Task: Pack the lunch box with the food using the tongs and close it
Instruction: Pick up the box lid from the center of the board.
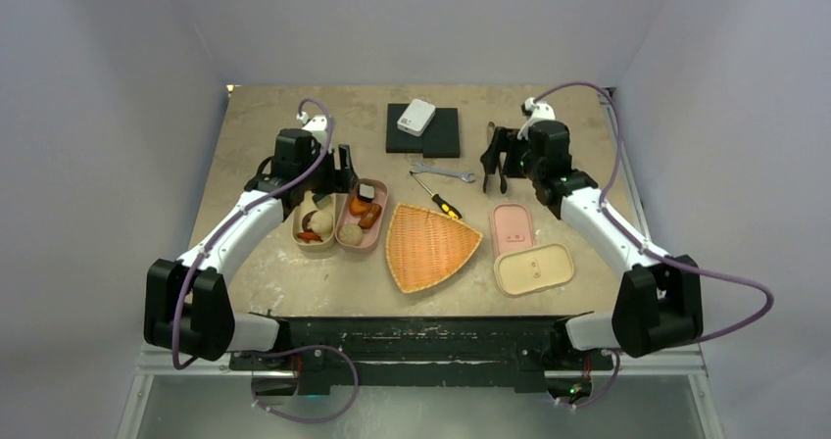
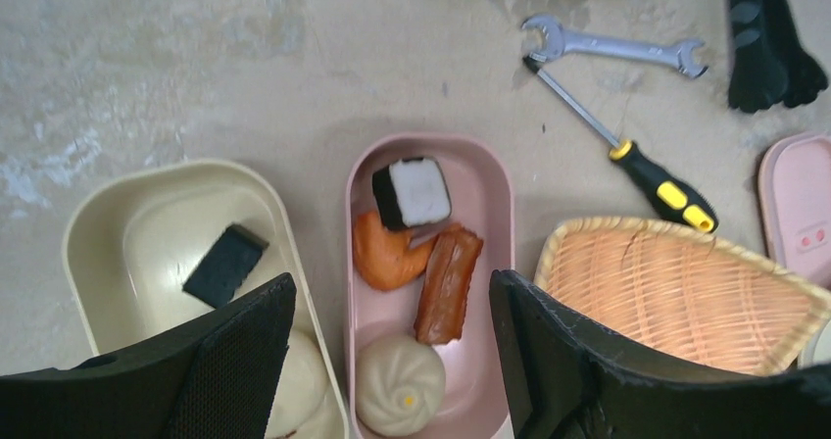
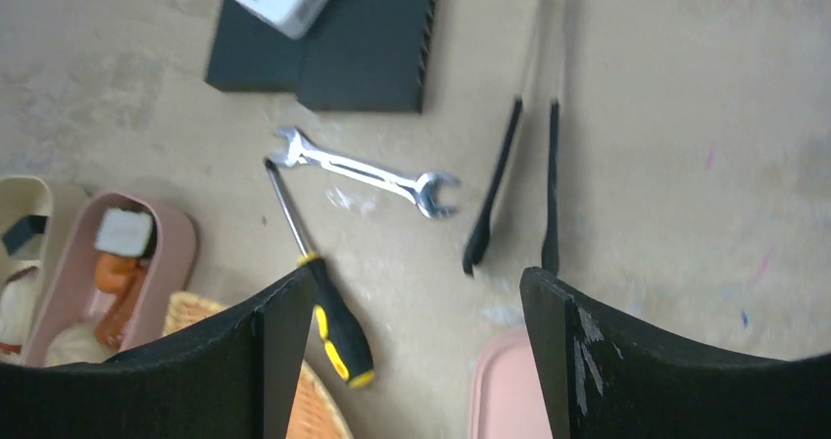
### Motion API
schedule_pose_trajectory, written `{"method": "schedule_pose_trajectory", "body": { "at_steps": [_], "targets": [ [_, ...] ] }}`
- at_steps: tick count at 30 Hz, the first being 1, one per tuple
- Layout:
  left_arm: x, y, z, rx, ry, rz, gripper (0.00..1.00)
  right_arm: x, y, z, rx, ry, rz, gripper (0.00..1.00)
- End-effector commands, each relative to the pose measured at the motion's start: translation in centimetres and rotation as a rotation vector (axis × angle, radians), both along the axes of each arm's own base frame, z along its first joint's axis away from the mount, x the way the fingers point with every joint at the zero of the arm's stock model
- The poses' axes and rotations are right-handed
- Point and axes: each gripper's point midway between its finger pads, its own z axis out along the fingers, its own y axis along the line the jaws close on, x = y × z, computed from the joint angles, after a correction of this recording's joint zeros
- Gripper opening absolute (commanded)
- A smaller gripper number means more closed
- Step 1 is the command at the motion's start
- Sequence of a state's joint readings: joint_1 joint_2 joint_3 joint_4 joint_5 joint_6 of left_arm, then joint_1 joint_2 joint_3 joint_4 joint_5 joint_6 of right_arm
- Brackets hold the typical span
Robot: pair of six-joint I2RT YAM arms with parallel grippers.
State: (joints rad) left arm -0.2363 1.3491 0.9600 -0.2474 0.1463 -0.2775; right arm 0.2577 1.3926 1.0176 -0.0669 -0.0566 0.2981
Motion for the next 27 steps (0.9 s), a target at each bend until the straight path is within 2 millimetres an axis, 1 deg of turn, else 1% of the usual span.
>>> {"method": "schedule_pose_trajectory", "body": {
  "at_steps": [1,2,4,6,9,12,13,16,17,19,21,24,25,26,27],
  "targets": [
    [-0.6,-0.1,0.3,-0.009,-0.009,-0.007,0.71,-3.5,-2.6,-4.3,0.009,0.144,-0.167,0.8],
    [-0.5,-0.2,0.2,-0.013,-0.005,-0.01,0.71,-3.9,-3.7,-5.7,-0.017,0.173,-0.22,0.8],
    [-0.6,-0.5,-0.2,-0.017,0.013,-0.021,0.71,-4.4,-5.2,-7.5,-0.055,0.223,-0.31,0.8],
    [-0.7,-0.6,-0.5,-0.023,0.024,-0.028,0.71,-4.8,-5.9,-8.8,-0.059,0.256,-0.365,0.81],
    [-0.7,-0.8,-0.3,-0.031,0.021,-0.032,0.71,-5.7,-6.9,-10.5,-0.02,0.316,-0.428,0.82],
    [-0.8,-0.8,-0.1,-0.035,0.017,-0.035,0.7,-7.2,-8.3,-11.6,0.031,0.374,-0.553,0.75],
    [-0.8,-0.8,0.0,-0.037,0.013,-0.035,0.7,-8.0,-9.1,-11.9,-0.002,0.397,-0.579,0.75],
    [-0.9,-0.9,0.5,-0.045,0.0,-0.038,0.7,-11.7,-12.0,-12.9,-0.156,0.508,-0.674,0.75],
    [-0.9,-1.0,0.6,-0.048,-0.003,-0.04,0.7,-12.5,-12.8,-12.9,-0.194,0.53,-0.698,0.75],
    [-1.0,-1.0,0.8,-0.051,-0.006,-0.041,0.7,-13.5,-13.8,-12.7,-0.248,0.555,-0.728,0.75],
    [-1.0,-1.1,0.8,-0.054,-0.006,-0.045,0.7,-13.9,-14.4,-12.9,-0.262,0.563,-0.748,0.75],
    [-1.0,-1.1,1.2,-0.054,-0.014,-0.047,0.7,-14.3,-15.3,-13.5,-0.245,0.593,-0.776,0.75],
    [-1.0,-1.0,1.3,-0.053,-0.017,-0.046,0.7,-13.4,-14.6,-13.6,0.003,0.558,-0.996,0.6],
    [-1.0,-1.0,1.5,-0.051,-0.023,-0.044,0.7,-13.2,-14.5,-13.7,0.078,0.553,-1.053,0.55],
    [-1.0,-0.9,1.5,-0.048,-0.026,-0.042,0.7,-13.2,-14.4,-13.9,0.098,0.559,-1.057,0.54]
  ]
}}
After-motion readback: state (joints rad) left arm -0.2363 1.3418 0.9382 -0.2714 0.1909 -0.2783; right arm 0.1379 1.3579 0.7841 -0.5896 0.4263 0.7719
